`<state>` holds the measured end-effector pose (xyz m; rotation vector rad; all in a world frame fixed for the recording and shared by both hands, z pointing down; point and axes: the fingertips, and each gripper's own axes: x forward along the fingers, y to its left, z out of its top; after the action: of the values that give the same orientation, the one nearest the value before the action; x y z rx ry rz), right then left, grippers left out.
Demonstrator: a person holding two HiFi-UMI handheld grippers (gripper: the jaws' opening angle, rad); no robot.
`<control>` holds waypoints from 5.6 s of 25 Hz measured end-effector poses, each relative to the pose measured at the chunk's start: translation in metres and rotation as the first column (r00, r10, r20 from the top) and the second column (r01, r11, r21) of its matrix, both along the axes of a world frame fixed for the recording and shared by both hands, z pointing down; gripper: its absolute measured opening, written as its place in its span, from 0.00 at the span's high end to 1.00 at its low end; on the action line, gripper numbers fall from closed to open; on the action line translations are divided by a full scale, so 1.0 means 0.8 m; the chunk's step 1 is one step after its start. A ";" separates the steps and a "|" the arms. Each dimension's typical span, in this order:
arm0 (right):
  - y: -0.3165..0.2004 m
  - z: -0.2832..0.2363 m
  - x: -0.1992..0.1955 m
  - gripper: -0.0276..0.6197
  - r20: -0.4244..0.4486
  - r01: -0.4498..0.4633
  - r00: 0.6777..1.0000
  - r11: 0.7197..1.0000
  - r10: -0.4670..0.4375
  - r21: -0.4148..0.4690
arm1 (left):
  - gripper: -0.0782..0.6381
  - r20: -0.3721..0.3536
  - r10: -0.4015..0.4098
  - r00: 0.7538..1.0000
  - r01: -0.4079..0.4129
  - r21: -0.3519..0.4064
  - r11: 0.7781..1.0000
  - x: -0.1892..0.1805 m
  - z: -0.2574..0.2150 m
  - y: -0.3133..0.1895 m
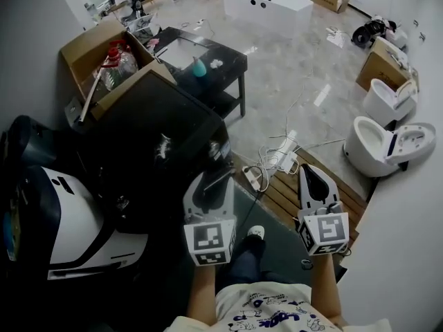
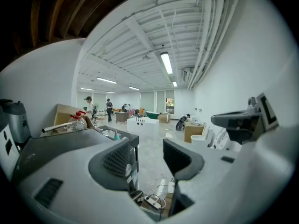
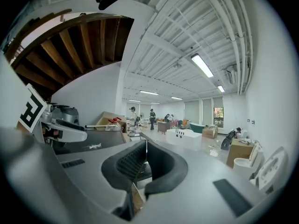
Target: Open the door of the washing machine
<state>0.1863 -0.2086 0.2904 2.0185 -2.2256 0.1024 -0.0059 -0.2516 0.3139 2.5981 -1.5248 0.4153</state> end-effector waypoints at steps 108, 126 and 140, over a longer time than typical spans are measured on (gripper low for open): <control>-0.143 0.302 0.070 0.93 0.045 0.128 0.992 0.890 -0.121 -0.438 | 0.78 0.542 0.786 0.296 0.160 -0.840 0.519 0.059 0.580 -0.090; -0.069 0.304 0.069 0.93 0.028 0.029 0.999 0.902 -0.019 -0.431 | 0.78 0.551 0.822 0.146 0.048 -0.833 0.551 0.088 0.583 0.005; -0.005 0.298 0.089 0.93 0.032 0.098 0.995 0.902 -0.093 -0.420 | 0.77 0.539 0.840 0.070 0.077 -0.842 0.534 0.098 0.591 0.112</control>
<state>0.2574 -0.2124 0.5288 1.6772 -2.0769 0.5358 0.0726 -0.1618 0.7870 1.8339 -0.1090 2.5368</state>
